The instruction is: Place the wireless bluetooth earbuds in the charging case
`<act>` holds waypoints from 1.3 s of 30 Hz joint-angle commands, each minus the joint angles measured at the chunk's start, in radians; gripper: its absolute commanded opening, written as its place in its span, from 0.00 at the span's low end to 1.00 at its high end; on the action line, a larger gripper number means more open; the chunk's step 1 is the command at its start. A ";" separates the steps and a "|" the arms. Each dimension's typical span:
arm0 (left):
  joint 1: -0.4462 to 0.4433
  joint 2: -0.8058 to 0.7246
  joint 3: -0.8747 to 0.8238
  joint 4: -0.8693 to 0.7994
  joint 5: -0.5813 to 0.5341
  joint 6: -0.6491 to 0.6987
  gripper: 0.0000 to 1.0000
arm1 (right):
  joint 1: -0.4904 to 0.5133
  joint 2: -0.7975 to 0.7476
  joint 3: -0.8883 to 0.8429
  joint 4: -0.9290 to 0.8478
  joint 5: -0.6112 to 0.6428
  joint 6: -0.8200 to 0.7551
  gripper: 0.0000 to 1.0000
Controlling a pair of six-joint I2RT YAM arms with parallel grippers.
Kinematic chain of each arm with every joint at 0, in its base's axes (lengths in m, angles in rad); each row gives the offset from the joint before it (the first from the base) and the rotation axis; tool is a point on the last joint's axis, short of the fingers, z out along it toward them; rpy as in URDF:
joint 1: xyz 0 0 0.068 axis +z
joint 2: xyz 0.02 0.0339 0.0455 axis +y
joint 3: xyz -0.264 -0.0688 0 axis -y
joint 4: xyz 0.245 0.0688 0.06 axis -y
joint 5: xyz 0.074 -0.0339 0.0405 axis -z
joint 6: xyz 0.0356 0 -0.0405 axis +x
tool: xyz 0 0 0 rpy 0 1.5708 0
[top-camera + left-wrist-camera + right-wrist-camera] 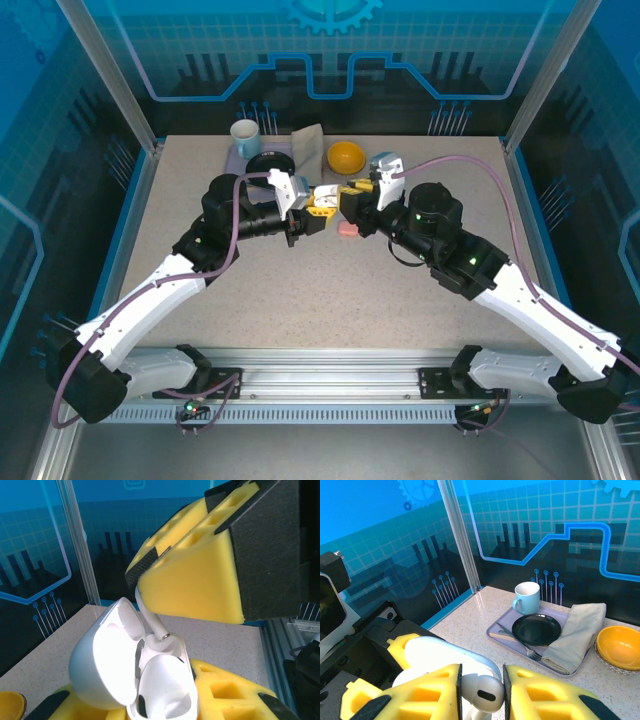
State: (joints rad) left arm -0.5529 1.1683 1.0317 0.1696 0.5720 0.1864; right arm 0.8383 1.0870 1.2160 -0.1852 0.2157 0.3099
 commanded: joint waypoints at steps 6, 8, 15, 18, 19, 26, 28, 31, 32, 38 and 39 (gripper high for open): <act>-0.006 -0.001 0.034 0.034 -0.014 0.012 0.00 | 0.011 0.011 -0.001 0.016 -0.008 0.008 0.26; -0.006 0.002 0.036 0.033 -0.018 0.011 0.00 | 0.010 0.016 -0.001 0.012 -0.015 0.006 0.26; -0.007 0.004 0.039 0.031 -0.024 0.006 0.00 | 0.013 0.022 -0.012 -0.005 -0.025 -0.022 0.25; -0.005 0.005 0.037 0.034 -0.029 0.001 0.00 | 0.028 0.019 -0.022 -0.008 -0.013 -0.053 0.25; -0.007 0.005 0.037 0.037 -0.030 -0.001 0.00 | 0.033 0.018 -0.023 -0.010 -0.012 -0.067 0.25; -0.005 0.013 0.037 0.041 -0.041 -0.009 0.00 | 0.095 0.025 -0.031 -0.023 0.053 -0.173 0.25; -0.006 0.014 0.037 0.041 -0.046 -0.009 0.00 | 0.110 0.025 -0.035 -0.026 0.073 -0.196 0.25; -0.006 0.015 0.037 0.044 -0.049 -0.010 0.00 | 0.123 0.025 -0.038 -0.028 0.091 -0.213 0.25; -0.007 0.017 0.037 0.044 -0.049 -0.010 0.00 | 0.125 0.024 -0.038 -0.027 0.094 -0.215 0.25; -0.005 0.018 0.037 0.041 -0.052 -0.012 0.00 | 0.134 0.024 -0.031 -0.029 0.100 -0.224 0.29; -0.006 0.018 0.037 0.041 -0.053 -0.011 0.00 | 0.134 0.025 -0.028 -0.032 0.102 -0.223 0.30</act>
State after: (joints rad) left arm -0.5529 1.1786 1.0317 0.1604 0.5537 0.1833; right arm 0.9356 1.1053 1.1965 -0.1925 0.3595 0.1089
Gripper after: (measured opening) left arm 0.244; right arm 0.292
